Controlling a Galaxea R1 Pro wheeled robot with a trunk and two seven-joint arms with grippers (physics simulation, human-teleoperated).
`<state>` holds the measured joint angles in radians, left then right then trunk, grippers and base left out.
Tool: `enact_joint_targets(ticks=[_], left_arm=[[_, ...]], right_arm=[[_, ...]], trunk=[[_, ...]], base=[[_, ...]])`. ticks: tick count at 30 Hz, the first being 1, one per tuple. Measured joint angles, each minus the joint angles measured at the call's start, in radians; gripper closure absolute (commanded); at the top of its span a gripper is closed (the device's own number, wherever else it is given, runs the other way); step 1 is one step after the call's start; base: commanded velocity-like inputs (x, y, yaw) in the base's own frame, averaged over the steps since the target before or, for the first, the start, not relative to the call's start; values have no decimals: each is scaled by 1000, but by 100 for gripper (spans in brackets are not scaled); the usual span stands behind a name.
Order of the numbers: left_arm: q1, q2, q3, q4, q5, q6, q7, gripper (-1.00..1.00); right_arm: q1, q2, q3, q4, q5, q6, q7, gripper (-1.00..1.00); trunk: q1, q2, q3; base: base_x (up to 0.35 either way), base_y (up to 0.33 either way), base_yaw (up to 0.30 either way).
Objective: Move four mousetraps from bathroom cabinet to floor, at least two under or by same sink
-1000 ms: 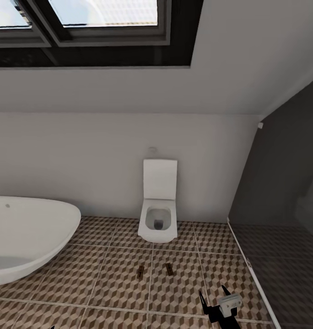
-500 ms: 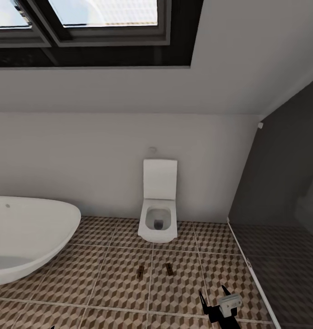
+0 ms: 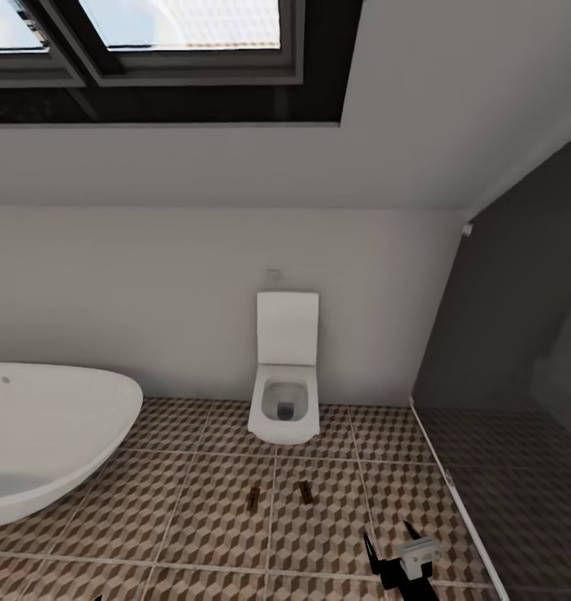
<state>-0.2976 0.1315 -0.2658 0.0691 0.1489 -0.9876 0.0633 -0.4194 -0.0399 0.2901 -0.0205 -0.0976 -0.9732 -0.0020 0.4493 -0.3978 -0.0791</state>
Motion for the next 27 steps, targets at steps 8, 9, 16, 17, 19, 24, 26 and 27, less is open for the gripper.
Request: enact_joint_targets(ticks=[8,9,16,17,19,24,26,27], left_arm=[[0,-6,0,0,0,1,1,-100],[0,-7,0,0,0,1,1,-100],[0,-8,0,0,0,1,1,-100],[0,-7,0,0,0,1,1,-100],[0,-7,0,0,0,1,1,-100],[0,-8,0,0,0,1,2,-100],[0,-7,0,0,0,1,2,-100],[0,-7,0,0,0,1,3,-100]], right_arm=[[0,0,0,0,0,-1,0,-100],[0,0,-1,0,0,-1,0,-100],[0,0,-1,0,0,-1,-1,-100],[0,0,-1,0,0,-1,-1,-100],[0,-1,-2,0,0,-1,-2,-100],[0,-1,-2,0,1,-1,-2,-100],[0,-2,-2,0,1,-1,-1,-100],[0,-2,-2,0,0,-1,-1,-100]], trunk=[[0,0,9],[0,0,10],[0,0,16],[0,0,17],[0,0,17],[0,0,18],[0,0,18],[0,0,18]], base=[[0,0,-210],[0,0,-218],[0,0,-151],[0,0,-60],[0,0,-43],[0,0,-18],[0,0,-7],[0,0,-4]])
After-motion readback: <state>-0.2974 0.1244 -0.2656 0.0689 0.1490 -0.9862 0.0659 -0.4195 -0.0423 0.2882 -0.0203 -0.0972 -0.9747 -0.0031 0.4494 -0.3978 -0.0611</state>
